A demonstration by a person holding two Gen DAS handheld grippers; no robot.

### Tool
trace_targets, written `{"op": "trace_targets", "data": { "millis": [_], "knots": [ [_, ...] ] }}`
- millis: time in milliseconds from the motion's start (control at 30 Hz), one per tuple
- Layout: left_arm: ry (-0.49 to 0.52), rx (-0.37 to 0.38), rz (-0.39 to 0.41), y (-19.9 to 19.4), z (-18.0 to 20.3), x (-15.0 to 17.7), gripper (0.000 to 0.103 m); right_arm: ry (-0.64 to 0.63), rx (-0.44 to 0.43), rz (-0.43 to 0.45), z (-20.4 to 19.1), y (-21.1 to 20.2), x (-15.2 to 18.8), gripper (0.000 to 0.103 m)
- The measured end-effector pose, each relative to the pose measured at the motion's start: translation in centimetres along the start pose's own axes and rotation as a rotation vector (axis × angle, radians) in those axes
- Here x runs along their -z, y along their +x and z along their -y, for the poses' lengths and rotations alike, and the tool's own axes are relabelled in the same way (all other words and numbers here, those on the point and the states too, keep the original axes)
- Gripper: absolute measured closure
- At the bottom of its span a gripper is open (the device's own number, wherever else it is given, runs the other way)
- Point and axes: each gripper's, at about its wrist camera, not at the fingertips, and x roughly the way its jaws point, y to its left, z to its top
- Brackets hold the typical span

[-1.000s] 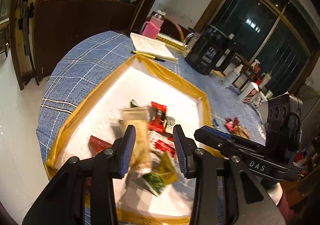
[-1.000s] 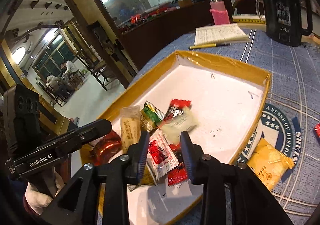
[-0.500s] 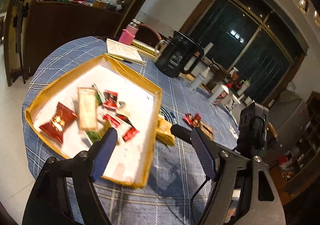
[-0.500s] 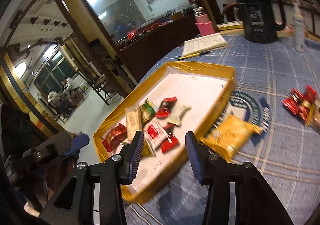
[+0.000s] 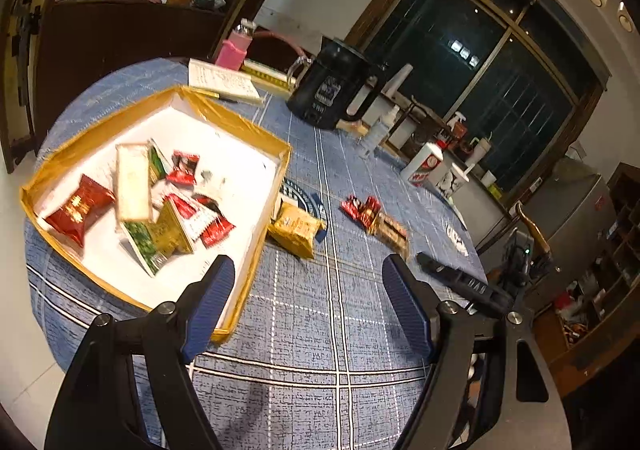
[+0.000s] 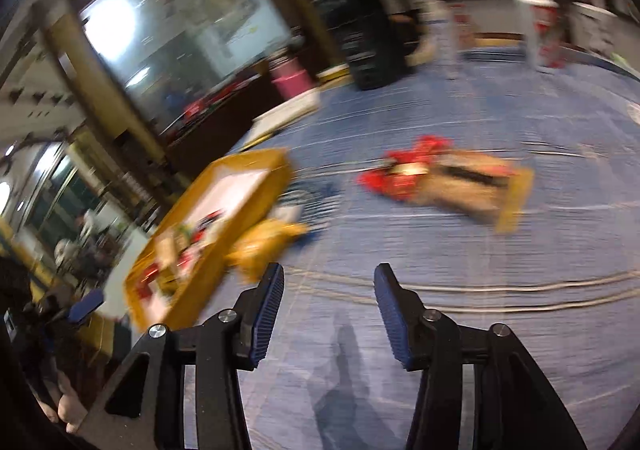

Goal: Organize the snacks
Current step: 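Withdraw both open tools from the tray toward the remaining snacks, then grasp the small red chocolate candy with the right tool while the left approaches the yellow crackers bag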

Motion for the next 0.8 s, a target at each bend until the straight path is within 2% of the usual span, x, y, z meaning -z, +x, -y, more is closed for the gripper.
{"op": "trace_targets", "data": {
  "millis": [133, 267, 600, 800],
  "knots": [
    [0.0, 0.017, -0.069, 2.3, 0.2, 0.6, 0.027, 0.051, 0.068, 0.017, 3.4, 0.0, -1.3, 0.053],
    [0.034, 0.015, -0.089, 3.0, 0.6, 0.9, 0.027, 0.064, 0.094, 0.02, 4.2, 1.6, -2.8, 0.052],
    [0.122, 0.022, -0.118, 4.2, 1.2, 1.2, 0.027, 0.002, 0.108, -0.024, 0.3, 8.8, -7.9, 0.052],
    [0.177, 0.027, -0.133, 4.4, 1.6, 1.3, 0.027, -0.022, 0.228, -0.094, -0.5, 14.7, -9.9, 0.052]
  ]
}}
